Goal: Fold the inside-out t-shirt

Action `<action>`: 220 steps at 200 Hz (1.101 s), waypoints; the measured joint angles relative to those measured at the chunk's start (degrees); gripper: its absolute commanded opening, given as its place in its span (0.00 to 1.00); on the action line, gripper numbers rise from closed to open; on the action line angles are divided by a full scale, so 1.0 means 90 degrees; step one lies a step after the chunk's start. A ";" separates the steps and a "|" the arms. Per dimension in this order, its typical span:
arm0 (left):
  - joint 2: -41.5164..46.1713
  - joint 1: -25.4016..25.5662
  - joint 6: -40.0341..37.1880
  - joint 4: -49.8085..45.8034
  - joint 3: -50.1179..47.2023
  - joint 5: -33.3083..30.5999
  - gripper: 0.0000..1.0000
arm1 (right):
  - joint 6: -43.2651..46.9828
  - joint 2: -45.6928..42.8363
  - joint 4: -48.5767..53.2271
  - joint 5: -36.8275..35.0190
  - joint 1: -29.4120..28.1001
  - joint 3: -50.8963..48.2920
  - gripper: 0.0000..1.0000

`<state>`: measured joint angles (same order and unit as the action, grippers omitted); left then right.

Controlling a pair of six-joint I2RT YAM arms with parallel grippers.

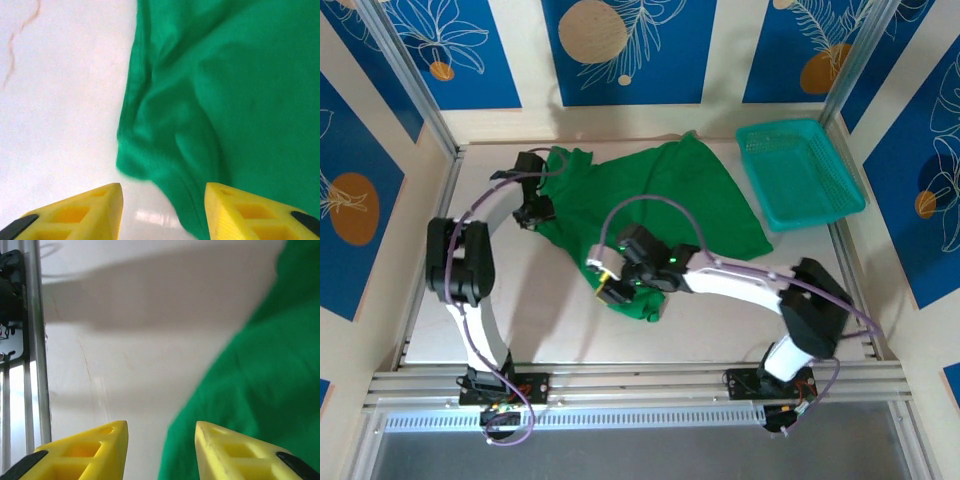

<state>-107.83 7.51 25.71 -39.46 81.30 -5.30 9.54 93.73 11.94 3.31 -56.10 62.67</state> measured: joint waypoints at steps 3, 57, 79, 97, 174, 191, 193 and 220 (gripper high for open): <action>0.0121 0.0000 0.0078 0.0039 -0.0121 0.0061 0.47 | 0.0024 0.0134 -0.0024 -0.0017 -0.0044 0.0078 0.42; 0.0988 0.0350 0.1003 0.0678 -0.2040 0.0731 0.48 | -0.0301 0.1642 0.0420 -0.0733 -0.0053 0.0340 0.43; 0.0998 0.0498 0.1212 0.0821 -0.2552 0.0899 0.51 | -0.0624 0.1688 0.0308 -0.1044 -0.0034 0.0328 0.00; 0.1190 0.0520 0.1314 0.1081 -0.2727 0.0925 0.52 | -0.0947 0.1598 0.0129 -0.1132 0.0053 0.0165 0.00; 0.1297 0.0600 0.1275 0.1263 -0.2545 0.0925 0.59 | -0.2854 0.1222 -0.0629 0.0899 0.2960 -0.0342 0.24; 0.1219 0.0663 0.1195 0.1416 -0.2378 0.0908 0.59 | -0.3126 0.1566 -0.0702 0.1022 0.3113 -0.0340 0.29; 0.1209 0.0675 0.1175 0.1443 -0.2358 0.0899 0.60 | -0.3123 0.1576 -0.0724 0.1049 0.3116 -0.0338 0.30; 0.0869 0.0801 0.1022 0.1622 -0.2040 0.0792 0.60 | -0.3084 0.1559 -0.0549 0.0789 0.2990 -0.0090 0.37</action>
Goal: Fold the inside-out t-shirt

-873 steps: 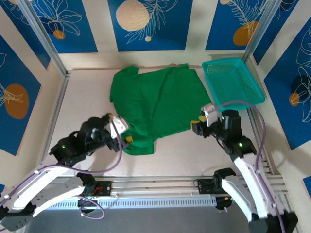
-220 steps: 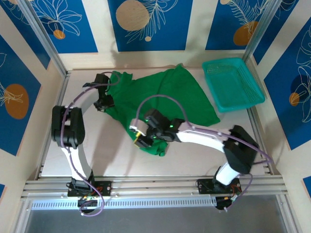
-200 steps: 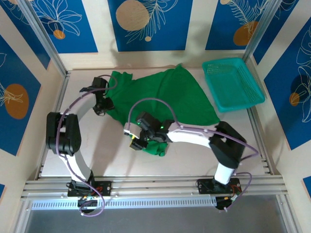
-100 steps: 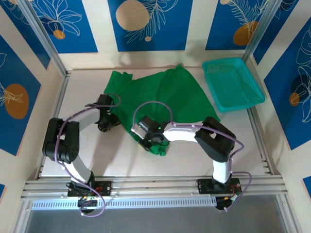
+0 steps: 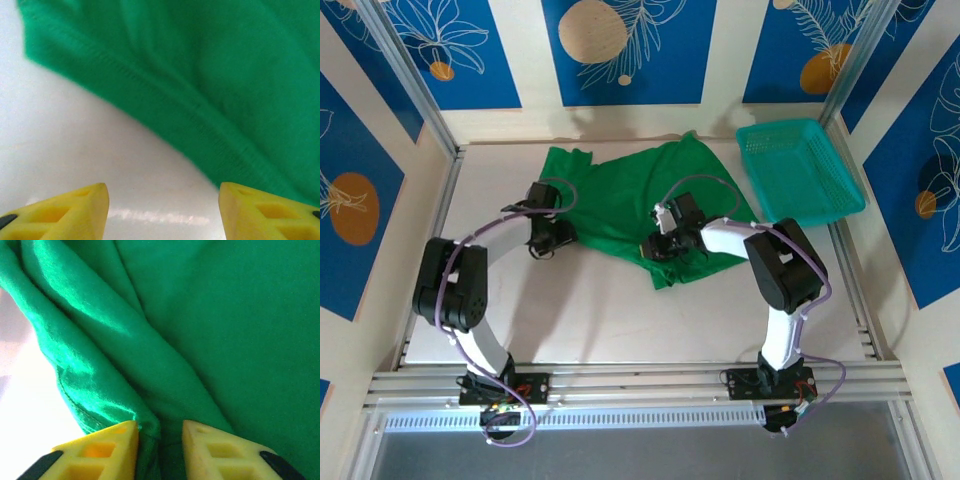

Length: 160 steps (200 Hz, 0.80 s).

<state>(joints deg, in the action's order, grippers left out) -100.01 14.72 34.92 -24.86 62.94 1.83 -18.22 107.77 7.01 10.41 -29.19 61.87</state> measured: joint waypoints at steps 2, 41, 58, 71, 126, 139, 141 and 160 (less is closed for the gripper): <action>-0.0039 0.0007 -0.0012 0.0012 0.0032 0.0000 0.60 | 0.0022 0.0000 0.0015 -0.0034 -0.0017 0.0017 0.37; -0.0529 0.0153 -0.0083 0.0226 0.0328 0.0007 0.50 | 0.0991 -0.0396 0.0323 -0.0930 -0.0498 0.0172 0.39; -0.0663 0.0321 -0.0090 0.0342 0.0435 -0.0044 0.36 | 0.1603 -0.0741 0.0372 -0.1256 -0.0848 0.0187 0.39; -0.0765 0.0406 -0.0109 0.0393 0.0532 -0.0119 0.32 | 0.2086 -0.0945 0.0389 -0.1438 -0.1132 0.0223 0.40; -0.1163 0.0452 -0.0231 0.0223 0.0971 -0.0350 0.00 | 0.3869 -0.1090 0.0590 -0.1355 -0.2064 0.0233 0.44; -0.1107 0.0452 -0.0253 0.0080 0.1015 -0.0442 0.00 | 0.4277 -0.1032 0.0661 -0.1440 -0.2227 0.0233 0.44; -0.1098 0.0452 -0.0250 0.0066 0.1013 -0.0447 0.00 | 0.4330 -0.1022 0.0661 -0.1460 -0.2251 0.0233 0.44; -0.0850 0.0452 -0.0301 -0.0151 0.1013 -0.0590 0.00 | 0.4869 -0.0697 0.0651 -0.1836 -0.2378 0.0233 0.44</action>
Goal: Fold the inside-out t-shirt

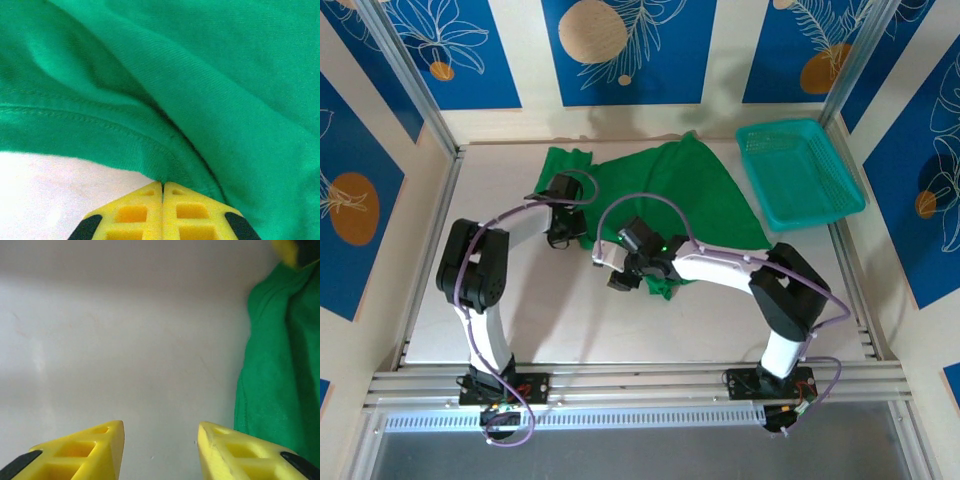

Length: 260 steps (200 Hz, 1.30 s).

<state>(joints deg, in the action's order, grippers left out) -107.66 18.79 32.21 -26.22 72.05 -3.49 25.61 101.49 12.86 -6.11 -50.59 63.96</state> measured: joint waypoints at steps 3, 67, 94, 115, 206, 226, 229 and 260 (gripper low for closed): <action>0.0039 0.0000 -0.0019 -0.0024 0.0000 -0.0012 0.00 | 0.0066 0.0068 -0.0002 -0.0080 0.0000 0.0000 0.44; 0.0219 -0.0075 -0.0231 -0.0495 0.0180 -0.0039 0.00 | 0.1209 0.0680 -0.0855 -0.1710 0.0182 -0.0214 0.45; 0.0236 -0.0087 -0.0313 -0.0542 0.0187 0.0010 0.43 | 0.1464 0.0678 -0.1071 -0.1768 0.0330 -0.0291 0.45; 0.0352 -0.0085 -0.0330 -0.0396 0.0112 0.0260 0.51 | 0.1547 0.0675 -0.1071 -0.1630 0.0401 -0.0325 0.44; 0.1294 0.0789 0.0265 0.1236 -0.1880 0.0537 0.53 | 0.1416 0.0323 -0.0937 -0.0430 0.0903 -0.0325 0.00; 0.1122 0.0891 0.0396 0.1707 -0.1885 0.0430 0.52 | 0.1387 0.0204 -0.0911 -0.0197 0.0933 -0.0345 0.23; 0.1103 0.0896 0.0418 0.1778 -0.1889 0.0406 0.52 | 0.1394 0.0175 -0.0928 -0.0172 0.0933 -0.0359 0.27; 0.0879 0.0954 0.0568 0.2336 -0.1919 0.0160 0.42 | 0.1435 0.0027 -0.1030 -0.0153 0.0933 -0.0517 0.35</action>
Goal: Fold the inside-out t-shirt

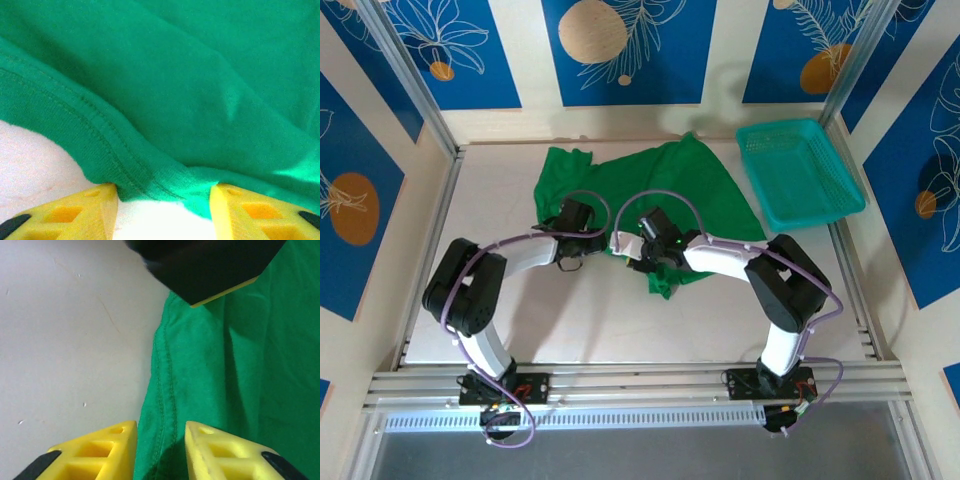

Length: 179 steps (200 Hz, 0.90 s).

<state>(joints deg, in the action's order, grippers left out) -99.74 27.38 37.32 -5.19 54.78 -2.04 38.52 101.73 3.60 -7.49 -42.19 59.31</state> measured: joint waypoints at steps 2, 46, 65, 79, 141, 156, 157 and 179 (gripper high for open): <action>-0.0022 0.0005 -0.0027 0.0019 0.0000 -0.0012 0.41 | 0.0010 0.0000 0.0002 0.0000 0.0000 -0.0005 0.35; -0.0333 0.0015 0.0063 0.0250 0.0000 -0.0202 0.07 | 0.0095 0.0124 0.0015 -0.0010 0.0007 -0.0015 0.18; -0.0328 0.0022 0.0002 0.0291 0.0002 -0.0287 0.00 | 0.0146 0.0228 0.0039 -0.0068 0.0005 -0.0012 0.07; -0.0301 0.0022 -0.0087 0.0262 0.0002 -0.0325 0.00 | 0.0194 0.0277 0.0070 -0.0117 0.0005 -0.0015 0.00; 0.0573 0.0022 -0.0306 -0.1440 0.0546 -0.0413 0.00 | -0.0493 -0.0376 0.0491 0.0702 -0.0097 -0.0007 0.00; 0.0818 0.0022 -0.0350 -0.2013 0.0743 -0.0556 0.00 | -0.0697 -0.0782 0.0597 0.1083 -0.0204 -0.0007 0.00; 0.0828 0.0022 -0.0352 -0.2040 0.0748 -0.0566 0.00 | -0.0704 -0.0801 0.0602 0.1100 -0.0211 -0.0005 0.00; 0.1124 -0.0075 -0.0369 -0.2623 0.0780 -0.0658 0.03 | -0.1054 -0.1115 0.0627 0.1433 -0.0588 0.0075 0.00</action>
<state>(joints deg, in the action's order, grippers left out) -89.62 26.70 34.00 -28.80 61.80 -7.97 29.04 91.70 9.23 5.41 -47.48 59.99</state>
